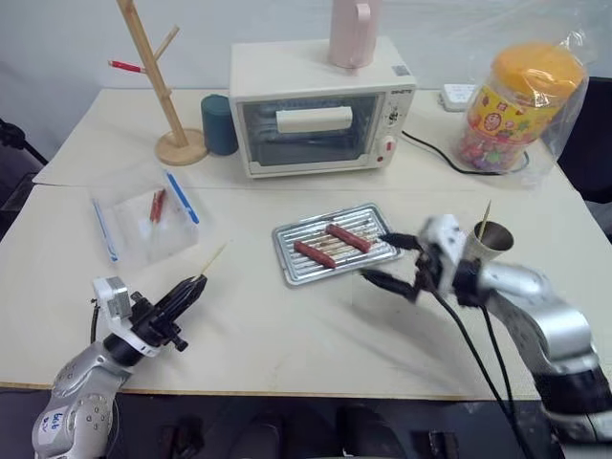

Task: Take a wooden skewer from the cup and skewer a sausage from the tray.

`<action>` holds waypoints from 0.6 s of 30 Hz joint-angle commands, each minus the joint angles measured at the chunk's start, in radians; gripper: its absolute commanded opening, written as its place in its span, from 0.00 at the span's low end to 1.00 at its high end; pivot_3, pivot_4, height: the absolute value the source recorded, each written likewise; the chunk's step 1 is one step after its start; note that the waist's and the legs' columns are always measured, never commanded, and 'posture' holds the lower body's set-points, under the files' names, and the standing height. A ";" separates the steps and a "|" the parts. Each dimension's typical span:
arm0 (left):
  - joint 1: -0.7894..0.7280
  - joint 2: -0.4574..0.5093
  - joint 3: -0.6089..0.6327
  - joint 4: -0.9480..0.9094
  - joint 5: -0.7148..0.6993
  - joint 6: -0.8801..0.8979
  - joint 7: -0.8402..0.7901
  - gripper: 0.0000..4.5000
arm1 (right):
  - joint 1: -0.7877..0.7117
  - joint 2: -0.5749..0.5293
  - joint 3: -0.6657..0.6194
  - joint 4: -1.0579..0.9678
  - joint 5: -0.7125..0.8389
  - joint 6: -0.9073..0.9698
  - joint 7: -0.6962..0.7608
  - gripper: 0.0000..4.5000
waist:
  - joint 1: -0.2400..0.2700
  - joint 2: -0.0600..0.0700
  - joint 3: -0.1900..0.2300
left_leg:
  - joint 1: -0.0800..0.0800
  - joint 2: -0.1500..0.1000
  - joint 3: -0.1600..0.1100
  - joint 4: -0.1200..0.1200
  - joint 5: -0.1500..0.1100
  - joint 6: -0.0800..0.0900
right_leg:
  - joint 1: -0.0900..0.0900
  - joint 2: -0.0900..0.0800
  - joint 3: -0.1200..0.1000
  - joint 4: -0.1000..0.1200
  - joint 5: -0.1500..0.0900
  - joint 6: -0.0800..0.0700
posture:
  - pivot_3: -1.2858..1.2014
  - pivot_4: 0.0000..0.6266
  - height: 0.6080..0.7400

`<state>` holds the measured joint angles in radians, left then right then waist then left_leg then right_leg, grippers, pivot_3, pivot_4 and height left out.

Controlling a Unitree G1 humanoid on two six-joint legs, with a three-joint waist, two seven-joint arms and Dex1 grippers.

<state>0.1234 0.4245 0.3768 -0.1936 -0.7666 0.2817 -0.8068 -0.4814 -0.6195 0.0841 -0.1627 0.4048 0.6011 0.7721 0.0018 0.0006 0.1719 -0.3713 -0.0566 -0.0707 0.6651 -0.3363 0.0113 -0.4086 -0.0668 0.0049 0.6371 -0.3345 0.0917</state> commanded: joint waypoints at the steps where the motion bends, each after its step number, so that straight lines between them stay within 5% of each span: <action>1: -0.008 -0.020 -0.011 -0.059 0.011 -0.032 0.015 0.00 | -0.147 0.050 0.052 0.130 -0.074 0.025 -0.039 0.99 | -0.003 0.000 0.000 | 0.000 0.000 0.000 0.000 0.000 0.000 | 0.000 0.000 0.000 0.000 0.000 0.000 | 0.52 0.24 1.00; 9: -0.010 -0.035 -0.026 -0.082 0.001 -0.028 0.027 0.00 | -0.368 0.128 0.184 0.413 -0.199 0.003 0.034 0.99 | -0.007 0.000 0.000 | -0.001 0.000 0.001 0.001 0.000 0.000 | -0.001 0.000 0.000 0.002 0.000 0.000 | 0.52 0.24 1.00; 18: -0.006 -0.041 -0.040 -0.085 0.003 -0.031 0.029 0.00 | -0.469 0.248 0.192 0.652 -0.284 -0.109 0.036 0.99 | -0.009 0.000 0.000 | -0.001 0.000 0.001 0.001 0.000 -0.001 | -0.002 0.000 0.000 0.003 0.000 0.000 | 0.52 0.24 1.00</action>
<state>0.1148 0.3855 0.3344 -0.2436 -0.7578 0.2650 -0.7764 -0.9235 -0.3789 0.2906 0.4690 0.1350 0.5293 0.8060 -0.0069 0.0006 0.1719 -0.3720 -0.0568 -0.0697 0.6662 -0.3358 0.0107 -0.4111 -0.0668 0.0045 0.6410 -0.3345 0.0917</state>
